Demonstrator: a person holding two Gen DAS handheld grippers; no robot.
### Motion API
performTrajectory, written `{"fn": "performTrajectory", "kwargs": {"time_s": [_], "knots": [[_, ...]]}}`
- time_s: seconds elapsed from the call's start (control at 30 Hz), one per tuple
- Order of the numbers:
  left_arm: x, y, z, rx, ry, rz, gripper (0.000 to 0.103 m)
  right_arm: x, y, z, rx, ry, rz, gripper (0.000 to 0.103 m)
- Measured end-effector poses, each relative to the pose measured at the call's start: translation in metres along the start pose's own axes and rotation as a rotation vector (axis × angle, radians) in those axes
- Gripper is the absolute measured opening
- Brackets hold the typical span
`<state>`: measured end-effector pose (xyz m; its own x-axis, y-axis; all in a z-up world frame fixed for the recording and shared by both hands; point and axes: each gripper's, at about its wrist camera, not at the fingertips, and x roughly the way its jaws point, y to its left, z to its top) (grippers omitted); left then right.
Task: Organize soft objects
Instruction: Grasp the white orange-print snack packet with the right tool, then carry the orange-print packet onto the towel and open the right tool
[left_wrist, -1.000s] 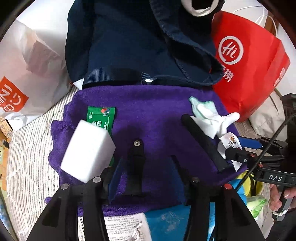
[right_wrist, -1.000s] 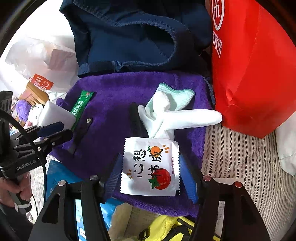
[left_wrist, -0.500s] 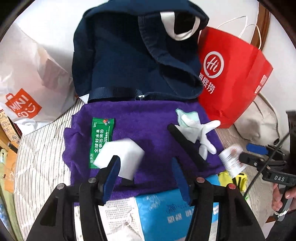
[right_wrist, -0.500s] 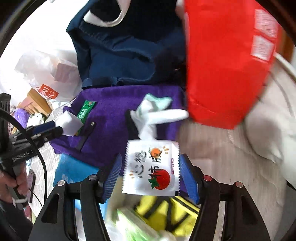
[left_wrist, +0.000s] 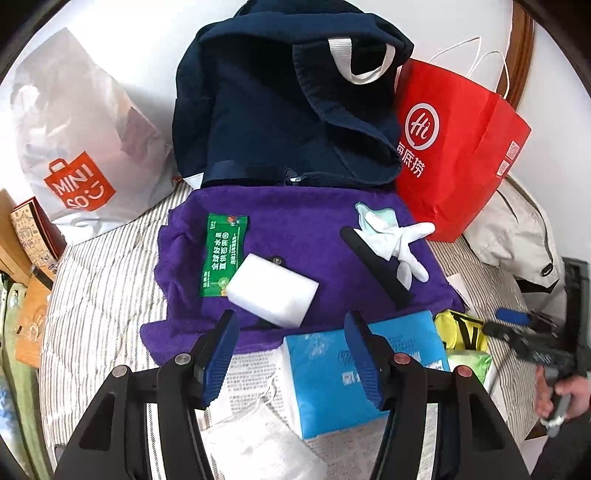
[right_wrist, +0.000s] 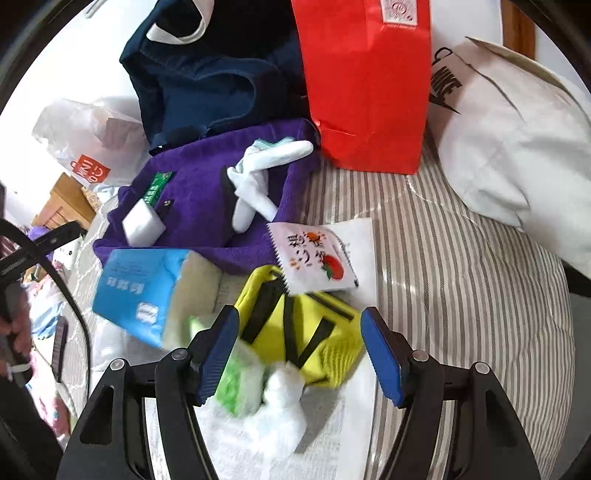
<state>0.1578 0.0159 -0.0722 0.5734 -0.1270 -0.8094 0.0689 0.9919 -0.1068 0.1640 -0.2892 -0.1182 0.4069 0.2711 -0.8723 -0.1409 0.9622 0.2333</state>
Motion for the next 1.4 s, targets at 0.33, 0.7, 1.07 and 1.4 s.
{"fn": "performTrajectory", "kwargs": {"time_s": [0.33,0.7,1.07,1.4], "knots": [[0.013,0.009,-0.006,-0.015,0.037,0.016,0.057,0.050,0.010,0.025,-0.083,0.043,-0.037,0.021],[0.025,0.001,-0.005,0.001,0.046,-0.013,0.057,0.014,0.011,0.035,-0.121,-0.019,-0.071,0.008],[0.021,0.014,-0.003,-0.012,0.035,-0.003,0.057,0.032,0.070,0.083,-0.161,-0.027,0.092,0.008],[0.024,0.023,-0.003,-0.017,0.033,-0.012,0.057,0.082,0.078,0.092,-0.143,0.101,0.104,0.013]]}}
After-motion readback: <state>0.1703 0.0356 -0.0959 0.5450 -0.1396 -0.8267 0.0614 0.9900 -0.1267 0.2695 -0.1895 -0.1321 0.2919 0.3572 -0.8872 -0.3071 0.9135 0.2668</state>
